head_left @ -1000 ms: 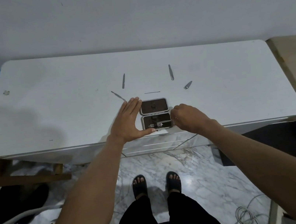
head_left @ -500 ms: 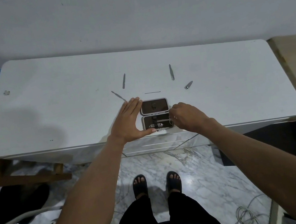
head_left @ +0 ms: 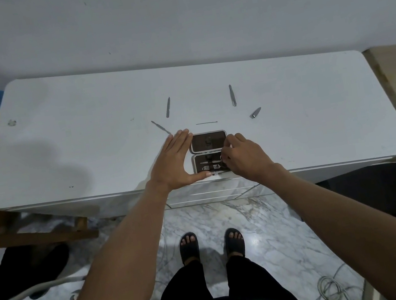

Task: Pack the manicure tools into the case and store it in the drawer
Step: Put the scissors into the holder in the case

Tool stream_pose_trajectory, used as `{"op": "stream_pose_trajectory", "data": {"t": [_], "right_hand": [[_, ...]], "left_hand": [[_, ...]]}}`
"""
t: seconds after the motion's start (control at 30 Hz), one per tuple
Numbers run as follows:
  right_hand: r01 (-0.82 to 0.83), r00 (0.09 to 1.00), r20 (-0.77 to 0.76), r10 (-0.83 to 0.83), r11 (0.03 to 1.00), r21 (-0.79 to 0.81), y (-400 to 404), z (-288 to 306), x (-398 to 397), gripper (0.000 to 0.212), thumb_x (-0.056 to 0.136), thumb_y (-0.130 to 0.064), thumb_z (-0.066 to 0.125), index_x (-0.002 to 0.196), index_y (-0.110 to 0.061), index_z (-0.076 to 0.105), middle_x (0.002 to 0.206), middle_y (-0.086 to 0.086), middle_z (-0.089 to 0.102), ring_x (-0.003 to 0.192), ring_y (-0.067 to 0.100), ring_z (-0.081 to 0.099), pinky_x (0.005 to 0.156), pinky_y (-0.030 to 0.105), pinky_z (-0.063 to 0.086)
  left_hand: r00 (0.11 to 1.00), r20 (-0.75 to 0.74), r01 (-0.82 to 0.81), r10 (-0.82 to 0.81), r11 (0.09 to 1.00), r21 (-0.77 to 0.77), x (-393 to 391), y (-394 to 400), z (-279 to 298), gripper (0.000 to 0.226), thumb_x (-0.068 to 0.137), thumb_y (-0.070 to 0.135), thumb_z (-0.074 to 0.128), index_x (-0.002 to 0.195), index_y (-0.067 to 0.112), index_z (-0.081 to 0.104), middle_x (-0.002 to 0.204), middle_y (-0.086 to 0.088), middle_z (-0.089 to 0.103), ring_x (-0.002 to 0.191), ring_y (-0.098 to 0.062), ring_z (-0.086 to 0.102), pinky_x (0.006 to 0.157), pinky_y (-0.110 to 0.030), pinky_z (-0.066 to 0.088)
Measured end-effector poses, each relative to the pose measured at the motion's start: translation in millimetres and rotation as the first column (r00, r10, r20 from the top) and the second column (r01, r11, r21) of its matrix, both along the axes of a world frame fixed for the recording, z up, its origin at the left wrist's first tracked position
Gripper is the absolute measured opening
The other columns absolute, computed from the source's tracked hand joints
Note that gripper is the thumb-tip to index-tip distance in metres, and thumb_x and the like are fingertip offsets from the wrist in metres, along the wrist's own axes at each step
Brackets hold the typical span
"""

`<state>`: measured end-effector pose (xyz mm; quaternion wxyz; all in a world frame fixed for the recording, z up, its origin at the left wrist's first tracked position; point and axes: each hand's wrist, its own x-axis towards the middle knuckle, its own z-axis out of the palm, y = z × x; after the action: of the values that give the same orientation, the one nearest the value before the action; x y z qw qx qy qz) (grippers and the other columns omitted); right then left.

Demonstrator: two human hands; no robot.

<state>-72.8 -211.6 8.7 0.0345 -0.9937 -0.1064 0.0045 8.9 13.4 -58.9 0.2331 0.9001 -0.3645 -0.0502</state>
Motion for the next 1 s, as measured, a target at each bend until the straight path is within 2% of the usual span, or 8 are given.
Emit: {"op": "stream_pose_trajectory", "data": {"t": [0.13, 0.23, 0.6, 0.73, 0.83, 1.0], "right_hand": [[0.052, 0.998, 0.017, -0.052, 0.998, 0.032, 4, -4, -2, 0.013, 0.086, -0.017, 0.065, 0.084, -0.006, 0.071, 0.091, 0.01, 0.058, 0.083, 0.03, 0.055, 0.053, 0.032, 0.039], [0.089, 0.996, 0.023, -0.09, 0.994, 0.061, 5, -5, -1, 0.013, 0.087, -0.019, 0.065, 0.084, -0.008, 0.072, 0.088, 0.009, 0.058, 0.082, 0.029, 0.055, 0.052, 0.034, 0.043], [0.131, 0.99, -0.075, -0.122, 0.983, 0.133, 6, 1, 0, 0.019, 0.092, -0.023, 0.058, 0.09, -0.012, 0.072, 0.09, 0.005, 0.06, 0.092, 0.024, 0.054, 0.054, 0.03, 0.043], [0.177, 0.984, -0.073, -0.166, 0.964, 0.199, 0, 9, 7, 0.014, 0.09, -0.024, 0.06, 0.09, -0.014, 0.07, 0.09, 0.004, 0.061, 0.093, 0.023, 0.054, 0.058, 0.037, 0.052], [0.353, 0.935, -0.055, -0.351, 0.899, 0.258, -11, 11, 17, 0.013, 0.09, -0.026, 0.059, 0.089, -0.018, 0.069, 0.086, 0.001, 0.063, 0.089, 0.021, 0.056, 0.062, 0.038, 0.053], [0.673, 0.717, -0.063, -0.694, 0.666, 0.321, -35, 7, 37, 0.019, 0.088, -0.029, 0.057, 0.088, -0.018, 0.072, 0.083, 0.004, 0.07, 0.078, 0.027, 0.064, 0.06, 0.029, 0.048]], "left_hand": [[1.0, 0.007, -0.001, 0.001, 1.0, -0.011, 0, 0, 0, 0.129, 0.076, 0.096, 0.049, 0.165, 0.004, 0.028, 0.174, -0.01, 0.025, 0.163, -0.02, 0.016, 0.134, -0.044, 0.01], [1.0, 0.008, 0.001, -0.001, 1.0, -0.007, 0, 0, 0, 0.13, 0.077, 0.097, 0.047, 0.165, 0.005, 0.027, 0.174, -0.009, 0.024, 0.163, -0.02, 0.015, 0.134, -0.044, 0.01], [1.0, -0.005, 0.002, -0.002, 1.0, 0.002, -1, 0, 2, 0.13, 0.077, 0.098, 0.047, 0.166, 0.005, 0.026, 0.174, -0.009, 0.023, 0.163, -0.019, 0.014, 0.134, -0.045, 0.011], [1.0, 0.001, -0.002, 0.002, 1.0, 0.001, -1, 0, 1, 0.128, 0.078, 0.095, 0.051, 0.166, 0.006, 0.026, 0.174, -0.009, 0.024, 0.163, -0.02, 0.015, 0.133, -0.047, 0.013], [1.0, 0.006, -0.004, 0.004, 1.0, -0.005, 0, 0, 0, 0.127, 0.078, 0.093, 0.055, 0.165, 0.005, 0.027, 0.174, -0.009, 0.025, 0.163, -0.02, 0.016, 0.132, -0.049, 0.016], [1.0, 0.005, -0.009, 0.009, 1.0, -0.017, 0, -1, 0, 0.127, 0.077, 0.093, 0.056, 0.164, 0.004, 0.029, 0.173, -0.01, 0.026, 0.163, -0.022, 0.018, 0.132, -0.05, 0.018]]}}
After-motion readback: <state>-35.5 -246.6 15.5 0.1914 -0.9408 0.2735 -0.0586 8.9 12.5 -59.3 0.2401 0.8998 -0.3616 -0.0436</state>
